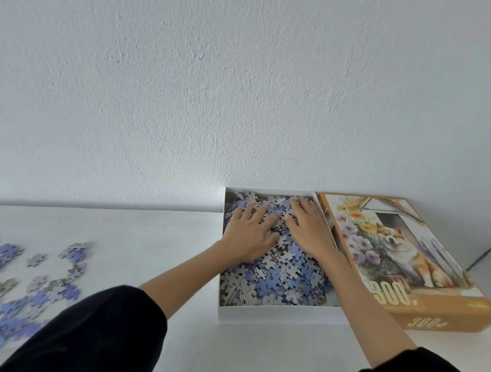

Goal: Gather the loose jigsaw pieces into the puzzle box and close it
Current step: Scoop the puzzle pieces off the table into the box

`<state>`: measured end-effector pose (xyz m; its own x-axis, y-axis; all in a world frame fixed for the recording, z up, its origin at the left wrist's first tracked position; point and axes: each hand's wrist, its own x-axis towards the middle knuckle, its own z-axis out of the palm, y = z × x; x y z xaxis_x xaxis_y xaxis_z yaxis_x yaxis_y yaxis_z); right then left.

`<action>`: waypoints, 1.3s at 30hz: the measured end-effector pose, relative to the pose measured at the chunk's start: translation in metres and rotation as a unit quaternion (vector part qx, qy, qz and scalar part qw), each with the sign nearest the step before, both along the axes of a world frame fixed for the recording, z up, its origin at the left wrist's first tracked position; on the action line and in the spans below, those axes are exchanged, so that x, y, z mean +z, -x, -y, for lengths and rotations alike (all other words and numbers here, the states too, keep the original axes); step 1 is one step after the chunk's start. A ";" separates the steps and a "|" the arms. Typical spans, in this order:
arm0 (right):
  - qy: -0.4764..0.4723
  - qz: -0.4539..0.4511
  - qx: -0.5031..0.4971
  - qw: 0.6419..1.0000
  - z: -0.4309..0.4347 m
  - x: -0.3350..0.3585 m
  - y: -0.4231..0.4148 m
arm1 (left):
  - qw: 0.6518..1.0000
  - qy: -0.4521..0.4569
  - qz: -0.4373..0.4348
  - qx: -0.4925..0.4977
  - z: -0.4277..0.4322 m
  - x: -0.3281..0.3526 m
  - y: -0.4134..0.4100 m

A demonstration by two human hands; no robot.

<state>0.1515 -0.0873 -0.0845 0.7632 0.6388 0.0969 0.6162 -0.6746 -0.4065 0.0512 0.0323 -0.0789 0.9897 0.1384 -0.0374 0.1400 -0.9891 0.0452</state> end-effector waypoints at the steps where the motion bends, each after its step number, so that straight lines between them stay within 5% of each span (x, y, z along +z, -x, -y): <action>1: -0.023 0.004 -0.001 1.000 0.000 -0.001 0.000 | 1.000 -0.014 -0.004 0.014 -0.002 0.000 -0.002; 6: -0.174 0.119 -0.040 0.977 0.008 0.000 0.008 | 0.998 -0.012 0.041 0.047 0.001 0.004 -0.007; 12: 0.002 0.055 0.051 0.997 0.007 -0.005 0.004 | 0.996 0.023 0.009 0.086 -0.009 0.000 -0.001; 18: -0.160 0.108 -0.014 0.981 0.012 0.004 0.012 | 0.996 0.084 0.012 0.019 0.000 0.006 0.004; 24: 0.134 -0.017 0.079 0.988 0.022 0.007 0.018 | 0.988 0.135 -0.069 -0.028 0.007 0.014 0.025; 27: 0.089 -0.027 0.078 0.993 0.028 0.023 0.030 | 0.980 0.193 -0.045 -0.028 0.002 0.026 0.033; 34: 0.020 -0.020 0.052 0.998 0.047 0.037 0.049 | 0.998 0.065 0.004 -0.022 0.012 0.027 0.052; 39: -0.002 -0.017 0.021 1.000 0.062 0.054 0.061 | 0.990 0.109 0.077 -0.050 0.021 0.037 0.057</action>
